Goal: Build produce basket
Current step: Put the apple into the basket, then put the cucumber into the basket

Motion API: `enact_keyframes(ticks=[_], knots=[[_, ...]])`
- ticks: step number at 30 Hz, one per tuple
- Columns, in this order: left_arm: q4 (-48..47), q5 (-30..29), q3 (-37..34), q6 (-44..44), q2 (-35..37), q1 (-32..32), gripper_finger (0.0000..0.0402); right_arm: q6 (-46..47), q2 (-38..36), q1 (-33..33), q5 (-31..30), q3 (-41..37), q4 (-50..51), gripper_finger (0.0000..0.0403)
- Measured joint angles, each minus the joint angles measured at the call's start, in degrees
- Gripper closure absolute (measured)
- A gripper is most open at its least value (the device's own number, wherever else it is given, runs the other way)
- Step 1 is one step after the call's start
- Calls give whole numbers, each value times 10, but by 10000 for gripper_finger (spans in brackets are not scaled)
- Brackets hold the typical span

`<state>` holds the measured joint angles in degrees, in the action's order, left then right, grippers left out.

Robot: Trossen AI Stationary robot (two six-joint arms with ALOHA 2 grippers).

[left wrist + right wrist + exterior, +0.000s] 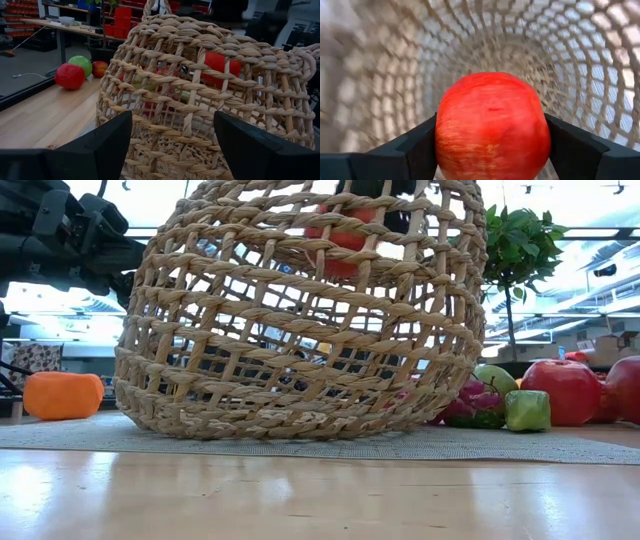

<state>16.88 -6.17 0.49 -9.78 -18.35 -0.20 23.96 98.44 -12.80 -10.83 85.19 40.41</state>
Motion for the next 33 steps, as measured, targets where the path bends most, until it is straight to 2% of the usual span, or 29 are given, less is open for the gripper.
enact_keyframes(ticks=[9, 18, 26, 29, 33], knots=[[0, 0, 0, 0, 0, 0, 115, -61, 0, 1, 8, -85, -67, 84], [0, 0, 0, 0, 0, 0, 115, -71, 0, 4, 20, -127, -71, 73], [0, 0, 0, 0, 0, 0, 115, -66, 0, 5, 33, -92, -42, 8], [0, 0, 0, 0, 0, 0, 115, -65, 0, 5, 22, -46, 18, 13], [0, 0, 0, 0, 0, 0, 115, -67, -23, -9, -37, -5, 73, 26]])
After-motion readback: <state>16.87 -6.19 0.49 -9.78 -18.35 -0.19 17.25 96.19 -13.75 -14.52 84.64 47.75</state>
